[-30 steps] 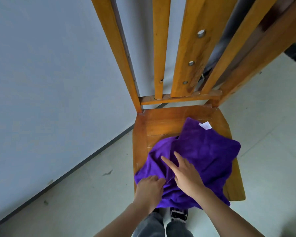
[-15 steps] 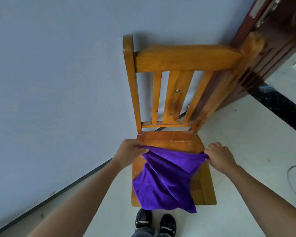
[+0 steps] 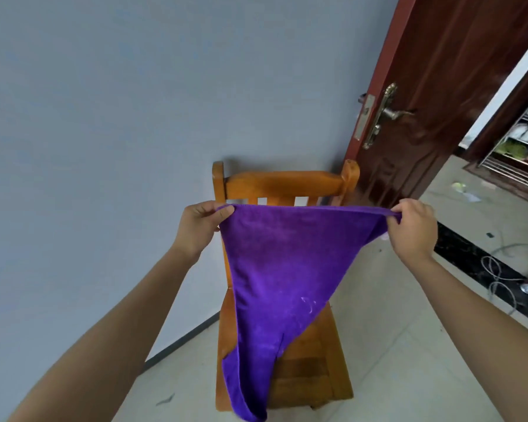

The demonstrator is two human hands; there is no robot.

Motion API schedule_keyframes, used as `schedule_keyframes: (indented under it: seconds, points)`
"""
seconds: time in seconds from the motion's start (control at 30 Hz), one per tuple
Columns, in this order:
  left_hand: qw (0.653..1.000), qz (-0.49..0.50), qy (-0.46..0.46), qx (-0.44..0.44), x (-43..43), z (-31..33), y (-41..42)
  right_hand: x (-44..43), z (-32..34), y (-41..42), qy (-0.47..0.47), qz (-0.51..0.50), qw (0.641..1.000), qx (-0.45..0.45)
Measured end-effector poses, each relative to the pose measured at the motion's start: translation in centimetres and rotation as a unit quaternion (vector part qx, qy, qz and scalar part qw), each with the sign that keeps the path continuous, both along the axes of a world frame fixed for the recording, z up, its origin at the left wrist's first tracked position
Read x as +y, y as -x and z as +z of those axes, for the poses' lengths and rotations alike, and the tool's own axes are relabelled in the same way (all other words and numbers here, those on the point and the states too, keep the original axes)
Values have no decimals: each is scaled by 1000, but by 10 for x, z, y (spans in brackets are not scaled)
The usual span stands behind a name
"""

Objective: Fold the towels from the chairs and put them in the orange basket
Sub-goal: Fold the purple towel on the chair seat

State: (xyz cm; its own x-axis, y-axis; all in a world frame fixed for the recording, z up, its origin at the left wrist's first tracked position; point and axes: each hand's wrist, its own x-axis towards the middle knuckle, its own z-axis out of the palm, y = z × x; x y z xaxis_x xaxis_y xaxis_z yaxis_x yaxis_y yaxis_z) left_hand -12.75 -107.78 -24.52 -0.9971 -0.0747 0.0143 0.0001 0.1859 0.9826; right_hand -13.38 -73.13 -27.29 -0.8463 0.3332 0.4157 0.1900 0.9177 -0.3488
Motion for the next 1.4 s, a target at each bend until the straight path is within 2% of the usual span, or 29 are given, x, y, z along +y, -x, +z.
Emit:
schedule_keyframes:
  seconds: [0.13,0.33,0.6,0.77,0.97,1.07,1.4]
  points:
    - [997,18,-41,61,-2,48,1,-2,47,-2,24,-11,995,94]
    - [985,26,-68,157,-1,109,-16,-8,102,-21,63,-18,983,169]
    - [970,29,-100,219,-7,147,-36,-18,147,-51,120,-15,971,204]
    - [968,22,-120,221,-8,146,-46,-21,156,-72,138,-14,968,211]
    - [968,21,-103,226,-10,152,-66,-23,163,-94,153,-13,962,225]
    - [964,39,-111,239,-8,155,-88,-20,166,-106,164,17,961,224]
    - [944,100,-113,294,8,187,-153,5,209,-153,121,78,951,275]
